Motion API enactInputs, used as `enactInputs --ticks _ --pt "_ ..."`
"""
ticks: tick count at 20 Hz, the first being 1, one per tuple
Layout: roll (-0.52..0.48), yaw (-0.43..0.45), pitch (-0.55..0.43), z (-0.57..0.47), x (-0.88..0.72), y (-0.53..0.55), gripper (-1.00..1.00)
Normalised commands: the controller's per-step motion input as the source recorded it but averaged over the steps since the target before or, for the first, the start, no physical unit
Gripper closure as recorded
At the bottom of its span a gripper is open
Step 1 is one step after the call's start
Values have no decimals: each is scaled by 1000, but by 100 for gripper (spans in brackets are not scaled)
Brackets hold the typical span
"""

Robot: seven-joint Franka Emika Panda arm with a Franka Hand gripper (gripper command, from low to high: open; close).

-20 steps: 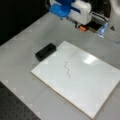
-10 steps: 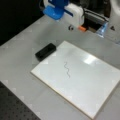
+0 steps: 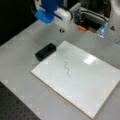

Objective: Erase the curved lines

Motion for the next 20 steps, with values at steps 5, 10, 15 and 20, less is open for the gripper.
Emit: enactInputs --ticks 5,10,15,20 --pt "-17 137 103 -22 135 -207 -100" --pt "-62 143 78 -2 132 -182 -100" --pt "-63 143 65 -130 101 -255 -100" --pt "-48 163 25 -166 106 -215 -100"
